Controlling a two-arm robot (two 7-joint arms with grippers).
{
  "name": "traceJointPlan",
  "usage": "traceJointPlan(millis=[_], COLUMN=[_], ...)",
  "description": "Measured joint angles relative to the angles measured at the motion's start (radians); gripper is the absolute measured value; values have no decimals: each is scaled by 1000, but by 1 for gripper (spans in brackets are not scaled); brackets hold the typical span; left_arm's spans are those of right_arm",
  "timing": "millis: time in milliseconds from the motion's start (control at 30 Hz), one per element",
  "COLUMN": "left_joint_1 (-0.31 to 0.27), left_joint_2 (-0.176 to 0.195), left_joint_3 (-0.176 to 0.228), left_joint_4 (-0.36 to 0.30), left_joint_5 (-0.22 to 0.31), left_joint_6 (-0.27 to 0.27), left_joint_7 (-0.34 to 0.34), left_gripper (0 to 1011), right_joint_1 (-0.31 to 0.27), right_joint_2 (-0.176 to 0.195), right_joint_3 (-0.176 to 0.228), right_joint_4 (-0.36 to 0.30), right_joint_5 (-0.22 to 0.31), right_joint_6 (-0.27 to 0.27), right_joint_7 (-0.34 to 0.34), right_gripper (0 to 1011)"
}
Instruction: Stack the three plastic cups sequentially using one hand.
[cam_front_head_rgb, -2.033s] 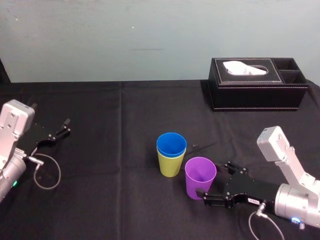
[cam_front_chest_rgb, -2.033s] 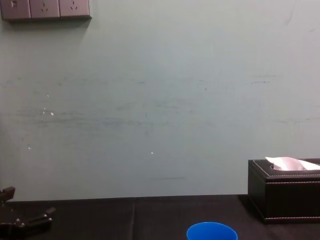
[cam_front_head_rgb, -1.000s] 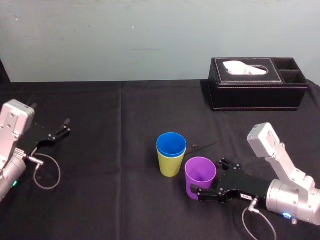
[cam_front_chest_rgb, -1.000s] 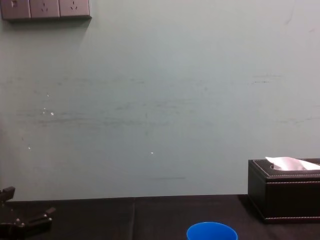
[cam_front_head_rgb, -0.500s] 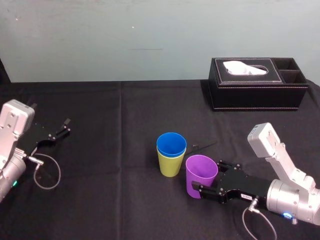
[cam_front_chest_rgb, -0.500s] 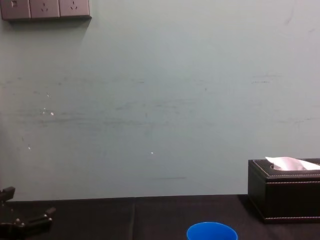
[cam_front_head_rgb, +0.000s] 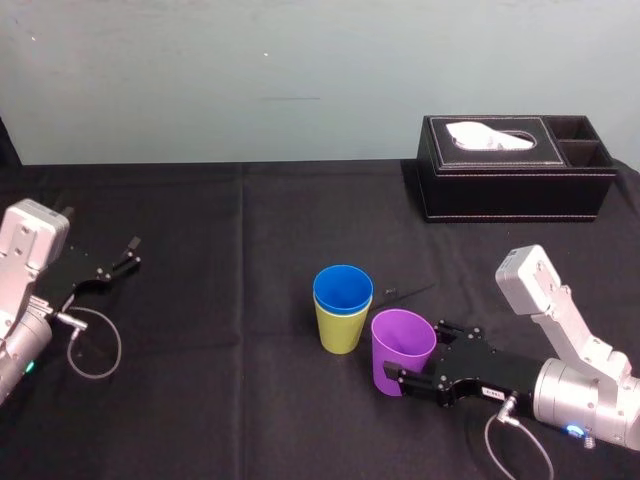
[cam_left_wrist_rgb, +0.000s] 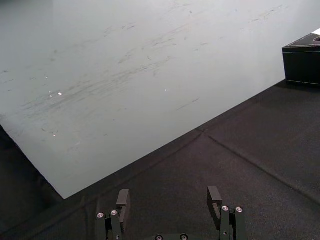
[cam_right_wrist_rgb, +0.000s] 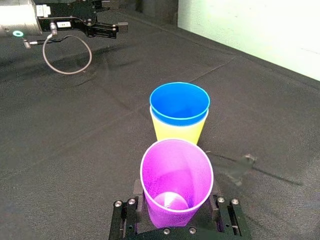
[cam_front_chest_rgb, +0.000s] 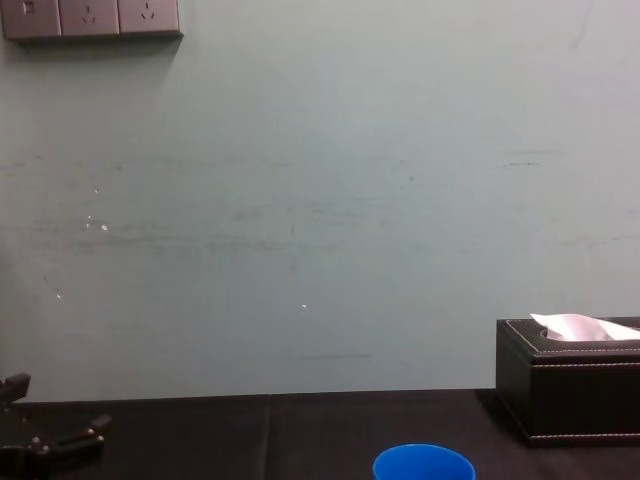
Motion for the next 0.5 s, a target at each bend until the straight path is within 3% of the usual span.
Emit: traceJointPlan(millis=[267, 500], left_joint_1=[0, 0], left_joint_2=[0, 0], left_joint_3=[0, 0], left_joint_4=[0, 0], left_joint_5=[0, 0], left_joint_6=[0, 0], left_joint_7=[0, 0], left_gripper=[1010, 1010], right_joint_1=[-1, -33], right_joint_2=[1, 33], right_joint_3=[1, 32], right_joint_4=[-2, -64], right_joint_5=[0, 16], right_joint_6=[0, 1], right_joint_7=[0, -4], right_gripper=[726, 726])
